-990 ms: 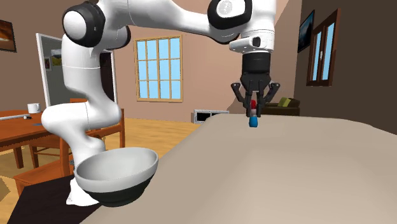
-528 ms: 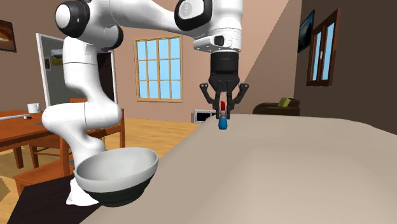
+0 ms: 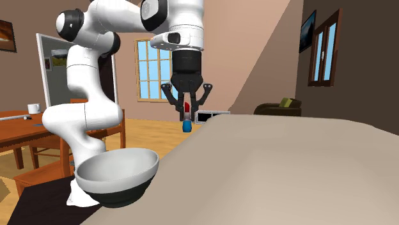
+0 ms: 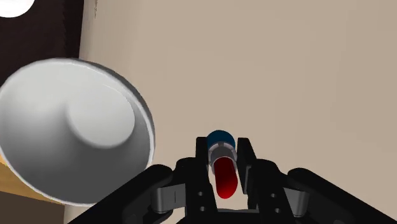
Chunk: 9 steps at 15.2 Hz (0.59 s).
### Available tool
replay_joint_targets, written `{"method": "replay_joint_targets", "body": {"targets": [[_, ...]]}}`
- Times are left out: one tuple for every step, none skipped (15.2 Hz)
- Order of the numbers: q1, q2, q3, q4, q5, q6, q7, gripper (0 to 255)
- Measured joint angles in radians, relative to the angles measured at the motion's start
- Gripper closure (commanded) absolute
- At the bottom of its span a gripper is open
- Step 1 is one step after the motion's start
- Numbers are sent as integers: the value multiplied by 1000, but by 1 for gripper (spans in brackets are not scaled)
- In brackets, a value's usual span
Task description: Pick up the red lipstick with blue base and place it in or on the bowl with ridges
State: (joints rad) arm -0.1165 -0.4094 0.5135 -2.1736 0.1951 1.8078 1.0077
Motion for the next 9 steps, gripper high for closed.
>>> {"method": "replay_joint_targets", "body": {"targets": [[1,-45,-32,-39,9,-8,-37,255],[1,-73,-51,-58,12,-18,-59,255],[3,-98,-67,-86,15,-16,-78,255],[5,-132,-88,-115,18,-23,-101,255],[6,-166,-112,-144,18,-31,-127,255],[5,-197,-135,-164,15,-45,-150,255],[2,-220,-158,-182,9,-53,-174,255],[0,-242,-177,-202,4,-57,-195,255],[-5,-264,-201,-221,-5,-64,-221,255]]}}
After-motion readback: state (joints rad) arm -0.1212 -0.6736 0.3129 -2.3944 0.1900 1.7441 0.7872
